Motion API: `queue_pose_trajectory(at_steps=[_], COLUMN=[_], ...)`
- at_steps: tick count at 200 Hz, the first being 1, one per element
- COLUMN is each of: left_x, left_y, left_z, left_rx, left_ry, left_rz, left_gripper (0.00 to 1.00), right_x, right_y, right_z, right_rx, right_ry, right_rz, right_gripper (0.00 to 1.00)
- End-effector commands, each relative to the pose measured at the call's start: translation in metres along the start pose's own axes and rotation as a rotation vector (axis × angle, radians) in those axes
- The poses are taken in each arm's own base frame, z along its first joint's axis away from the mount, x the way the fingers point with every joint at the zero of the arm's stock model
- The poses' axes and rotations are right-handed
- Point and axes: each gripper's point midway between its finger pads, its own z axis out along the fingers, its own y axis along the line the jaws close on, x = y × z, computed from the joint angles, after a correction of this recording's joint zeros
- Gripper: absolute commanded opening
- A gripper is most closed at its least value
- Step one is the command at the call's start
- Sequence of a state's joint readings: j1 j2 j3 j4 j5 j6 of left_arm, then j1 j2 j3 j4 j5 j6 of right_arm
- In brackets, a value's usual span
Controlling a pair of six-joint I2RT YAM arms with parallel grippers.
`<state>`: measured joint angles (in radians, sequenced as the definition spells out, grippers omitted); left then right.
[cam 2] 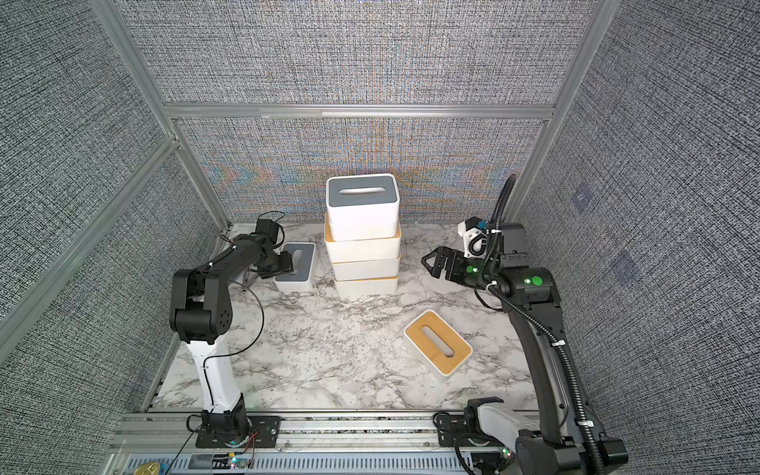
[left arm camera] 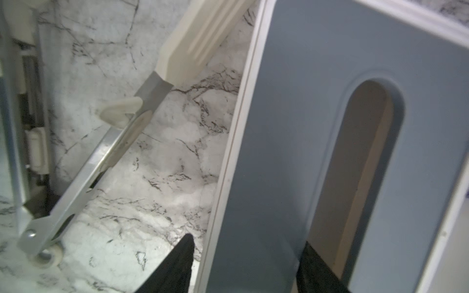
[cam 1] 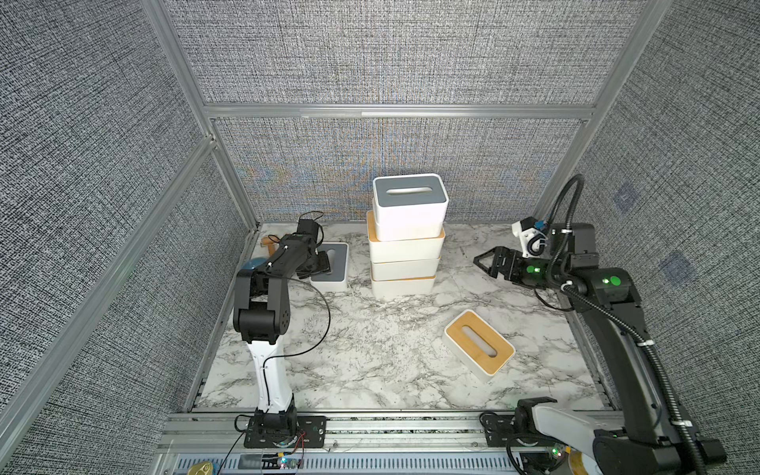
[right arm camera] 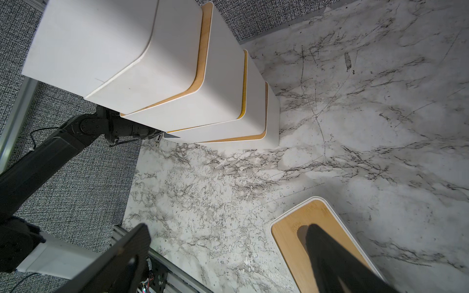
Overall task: Stack the tissue boxes
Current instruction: Pick up the tissue box from the center of the board.
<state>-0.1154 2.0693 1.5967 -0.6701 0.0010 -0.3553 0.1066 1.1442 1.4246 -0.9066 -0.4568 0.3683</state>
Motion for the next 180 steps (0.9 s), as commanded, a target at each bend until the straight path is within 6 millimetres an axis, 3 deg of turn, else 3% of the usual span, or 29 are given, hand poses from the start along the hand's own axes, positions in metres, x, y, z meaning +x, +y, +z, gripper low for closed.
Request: queue_pose_trajectory(at_steps=[1, 91, 94, 111, 180], left_x=[0.000, 0.020, 0.017, 0.025, 0.079], left_y=[-0.002, -0.003, -0.005, -0.005, -0.009], left_z=[-0.003, -0.007, -0.017, -0.028, -0.093], left_rx=[0.017, 0.053, 0.062, 0.087, 0.248], left_ry=[-0.004, 0.012, -0.010, -0.021, -0.115], left_rz=[0.015, 0.022, 0.027, 0.026, 0.009], left_gripper=[0.58, 0.43, 0.43, 0.42, 0.41], right_x=[0.000, 0.001, 0.000, -0.002, -0.012], right_y=[0.002, 0.005, 0.006, 0.008, 0.020], right_z=[-0.001, 0.002, 0.002, 0.000, 0.003], right_rx=[-0.011, -0.036, -0.038, -0.046, -0.113], right_ry=[-0.007, 0.001, -0.001, -0.008, -0.029], right_rz=[-0.013, 0.003, 0.003, -0.002, 0.016], right_gripper=[0.99, 0.99, 0.99, 0.99, 0.99])
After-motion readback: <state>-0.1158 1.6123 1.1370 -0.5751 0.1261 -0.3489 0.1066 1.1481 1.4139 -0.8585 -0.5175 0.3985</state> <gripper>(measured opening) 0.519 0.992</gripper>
